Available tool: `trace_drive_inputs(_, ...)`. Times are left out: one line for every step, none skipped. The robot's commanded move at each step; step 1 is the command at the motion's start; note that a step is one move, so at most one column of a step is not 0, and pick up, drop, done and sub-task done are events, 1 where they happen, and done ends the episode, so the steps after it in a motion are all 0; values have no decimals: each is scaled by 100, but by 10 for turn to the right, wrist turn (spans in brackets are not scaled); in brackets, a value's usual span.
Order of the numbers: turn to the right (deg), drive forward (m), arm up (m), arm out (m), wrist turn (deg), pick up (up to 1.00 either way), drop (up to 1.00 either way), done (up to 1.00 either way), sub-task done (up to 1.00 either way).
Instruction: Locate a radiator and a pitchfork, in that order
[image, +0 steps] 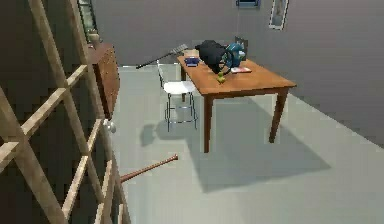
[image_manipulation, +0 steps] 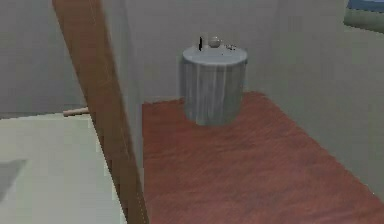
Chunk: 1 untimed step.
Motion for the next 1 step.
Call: trace_drive_inputs(450,0,0,0,0,0,0,0,0)
